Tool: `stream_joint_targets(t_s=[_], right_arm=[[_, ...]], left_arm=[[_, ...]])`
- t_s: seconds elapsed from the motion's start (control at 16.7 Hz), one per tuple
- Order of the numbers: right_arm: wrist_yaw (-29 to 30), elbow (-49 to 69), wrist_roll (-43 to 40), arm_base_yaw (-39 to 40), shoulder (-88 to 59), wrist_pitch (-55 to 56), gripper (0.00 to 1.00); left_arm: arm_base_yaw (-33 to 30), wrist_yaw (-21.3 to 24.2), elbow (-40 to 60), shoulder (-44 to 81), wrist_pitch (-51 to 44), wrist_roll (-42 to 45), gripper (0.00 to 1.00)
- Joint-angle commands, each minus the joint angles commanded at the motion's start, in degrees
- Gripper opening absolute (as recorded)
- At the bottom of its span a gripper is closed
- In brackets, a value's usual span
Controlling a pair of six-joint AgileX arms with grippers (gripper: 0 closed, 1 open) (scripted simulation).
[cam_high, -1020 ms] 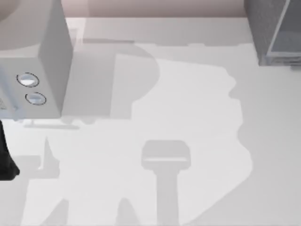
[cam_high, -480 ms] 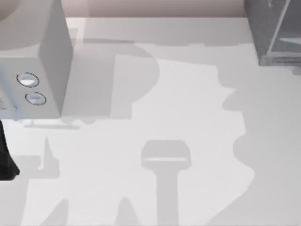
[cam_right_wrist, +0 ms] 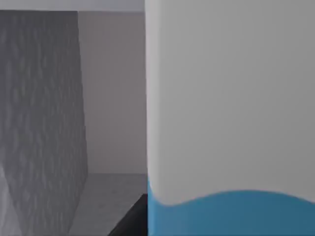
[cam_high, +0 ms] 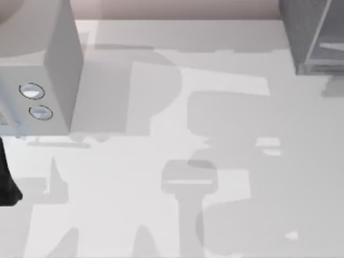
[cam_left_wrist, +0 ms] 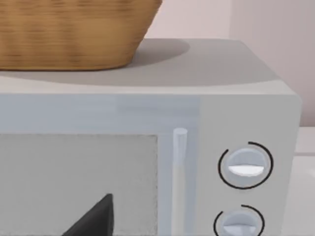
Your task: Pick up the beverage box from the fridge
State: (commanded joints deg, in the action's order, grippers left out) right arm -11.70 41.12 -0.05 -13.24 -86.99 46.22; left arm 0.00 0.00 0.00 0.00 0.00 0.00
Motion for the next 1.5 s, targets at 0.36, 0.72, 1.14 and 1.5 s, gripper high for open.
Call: stream_joint_targets(t_s=[0.36,0.72,1.14,1.5], right_arm=[[4.6,-16.9,0.1,4.9,36.6,-18.8,0.0],[9.1,-33.1,0.3,10.1,71.2,-37.1,0.0],[11.7,-41.1,0.1,13.2,87.0,-46.2,0.0],[11.5,-40.7,0.2,13.3,86.2,-45.7,0.0]], left_arm=[[0.0,0.0,0.0,0.0,0.0,0.0,1.0],[0.0,0.0,0.0,0.0,0.0,0.0,1.0],[0.0,0.0,0.0,0.0,0.0,0.0,1.0],[0.0,0.0,0.0,0.0,0.0,0.0,1.0]])
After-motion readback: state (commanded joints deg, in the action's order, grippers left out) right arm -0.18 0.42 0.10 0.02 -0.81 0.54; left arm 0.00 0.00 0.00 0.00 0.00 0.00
